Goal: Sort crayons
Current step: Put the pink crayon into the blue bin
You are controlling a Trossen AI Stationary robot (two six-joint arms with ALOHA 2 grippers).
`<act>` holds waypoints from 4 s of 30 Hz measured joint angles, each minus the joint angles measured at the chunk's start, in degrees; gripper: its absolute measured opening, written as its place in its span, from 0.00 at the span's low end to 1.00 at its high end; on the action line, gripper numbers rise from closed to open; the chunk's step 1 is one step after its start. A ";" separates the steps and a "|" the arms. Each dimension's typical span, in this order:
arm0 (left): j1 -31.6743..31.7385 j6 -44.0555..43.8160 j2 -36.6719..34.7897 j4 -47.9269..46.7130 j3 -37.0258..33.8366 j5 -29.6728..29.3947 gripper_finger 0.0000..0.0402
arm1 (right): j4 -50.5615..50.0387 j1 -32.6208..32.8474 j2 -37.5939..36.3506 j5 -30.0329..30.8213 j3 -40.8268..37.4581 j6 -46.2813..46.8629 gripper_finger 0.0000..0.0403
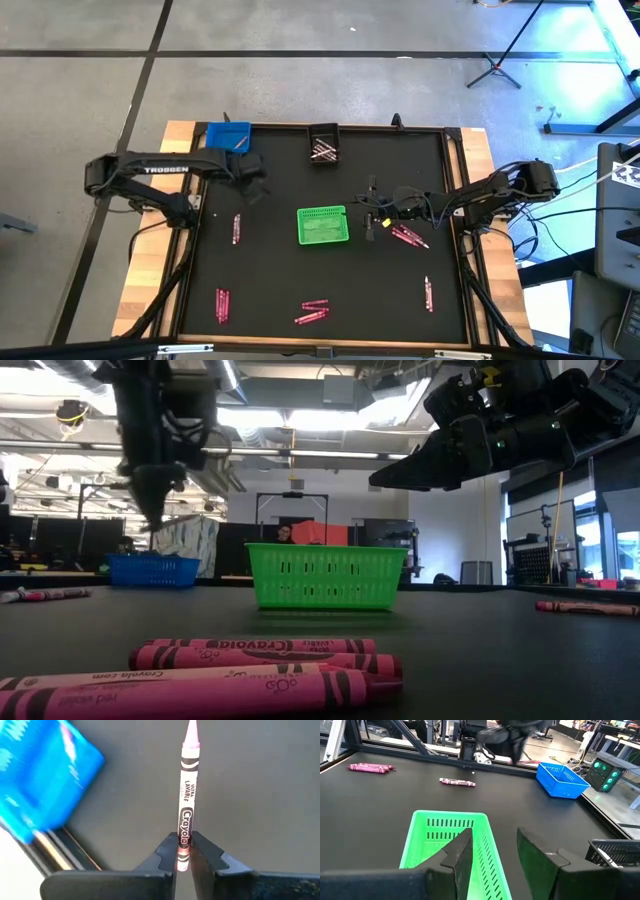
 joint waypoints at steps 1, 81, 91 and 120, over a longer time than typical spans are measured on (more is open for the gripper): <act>1.25 2.04 0.00 0.31 0.68 -1.23 0.07 | 0.00 -0.02 -0.01 0.00 0.00 0.00 0.37; -9.97 -23.36 0.39 9.45 -7.53 20.65 0.24 | 0.28 -0.01 0.00 -4.50 0.00 0.00 0.37; -18.88 -39.49 0.44 9.51 -12.33 19.84 0.24 | 0.26 -0.02 0.00 -4.50 0.00 0.00 0.37; -20.32 -44.91 0.48 16.84 -20.57 19.61 0.24 | 0.40 -0.02 -0.02 -4.50 -0.02 0.02 0.37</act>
